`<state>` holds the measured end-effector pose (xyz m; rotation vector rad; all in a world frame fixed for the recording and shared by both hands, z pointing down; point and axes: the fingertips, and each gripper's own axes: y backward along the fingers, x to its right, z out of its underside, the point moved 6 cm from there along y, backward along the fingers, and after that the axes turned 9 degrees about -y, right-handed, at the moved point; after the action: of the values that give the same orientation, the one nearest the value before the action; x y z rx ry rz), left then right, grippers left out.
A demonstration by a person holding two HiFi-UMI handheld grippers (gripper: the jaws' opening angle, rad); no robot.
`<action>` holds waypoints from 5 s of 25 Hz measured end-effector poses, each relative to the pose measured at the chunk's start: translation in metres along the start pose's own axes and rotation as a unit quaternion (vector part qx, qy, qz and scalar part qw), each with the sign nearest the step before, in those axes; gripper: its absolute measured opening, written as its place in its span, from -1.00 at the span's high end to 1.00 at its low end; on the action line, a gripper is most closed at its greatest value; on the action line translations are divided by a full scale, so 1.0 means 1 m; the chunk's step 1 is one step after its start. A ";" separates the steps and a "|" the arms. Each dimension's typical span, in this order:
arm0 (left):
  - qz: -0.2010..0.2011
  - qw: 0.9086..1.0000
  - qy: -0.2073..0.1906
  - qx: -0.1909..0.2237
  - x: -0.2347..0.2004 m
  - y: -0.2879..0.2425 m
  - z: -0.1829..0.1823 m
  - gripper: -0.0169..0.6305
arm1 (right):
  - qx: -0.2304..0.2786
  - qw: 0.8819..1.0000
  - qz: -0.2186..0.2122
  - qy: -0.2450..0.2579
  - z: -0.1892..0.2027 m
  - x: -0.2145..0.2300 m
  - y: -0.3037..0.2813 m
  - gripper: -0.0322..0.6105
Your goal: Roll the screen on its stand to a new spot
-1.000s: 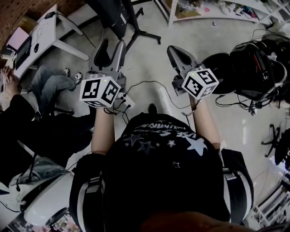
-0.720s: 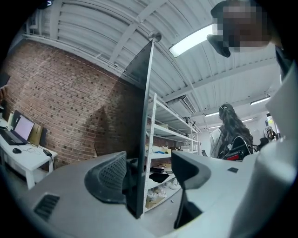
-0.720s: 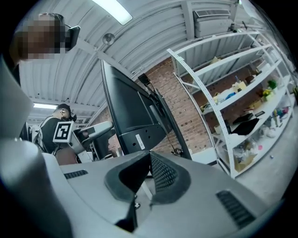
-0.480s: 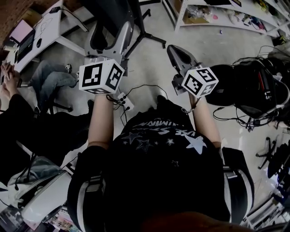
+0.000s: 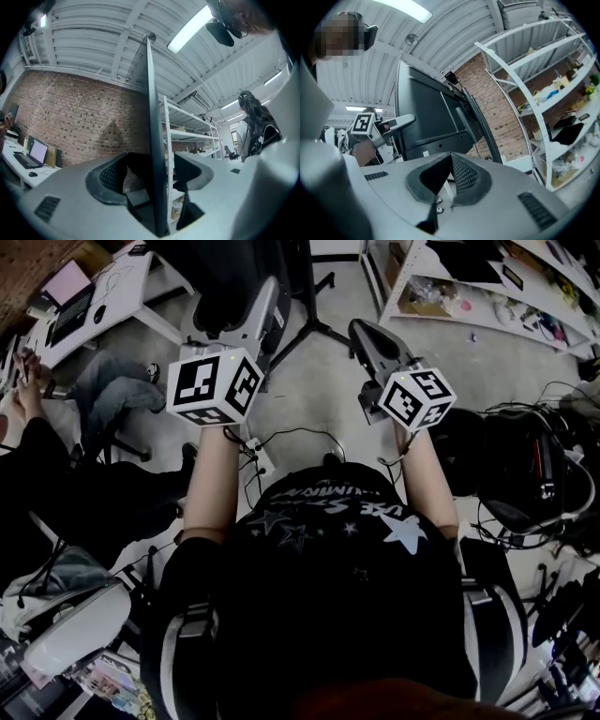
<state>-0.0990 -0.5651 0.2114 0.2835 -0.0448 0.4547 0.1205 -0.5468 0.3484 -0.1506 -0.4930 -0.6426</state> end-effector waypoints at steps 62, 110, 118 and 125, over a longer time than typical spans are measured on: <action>-0.014 0.999 0.016 0.039 -0.019 0.122 -0.051 0.21 | 0.006 0.999 0.039 0.028 0.054 -0.097 0.040 0.88; -0.044 0.998 0.015 0.041 0.166 0.214 -0.091 0.26 | -0.002 1.000 0.013 0.011 0.041 -0.084 0.238 0.88; -0.037 0.998 0.013 0.050 0.208 0.242 -0.102 0.26 | -0.009 1.000 0.007 0.008 0.050 -0.090 0.291 0.88; -0.038 0.998 0.019 0.056 0.226 0.263 -0.111 0.26 | -0.013 1.000 0.013 -0.004 0.059 -0.089 0.324 0.88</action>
<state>-0.0140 -0.2111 0.1974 0.3845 0.0292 0.3871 0.2322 -0.2251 0.3621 -0.1850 -0.4892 -0.6226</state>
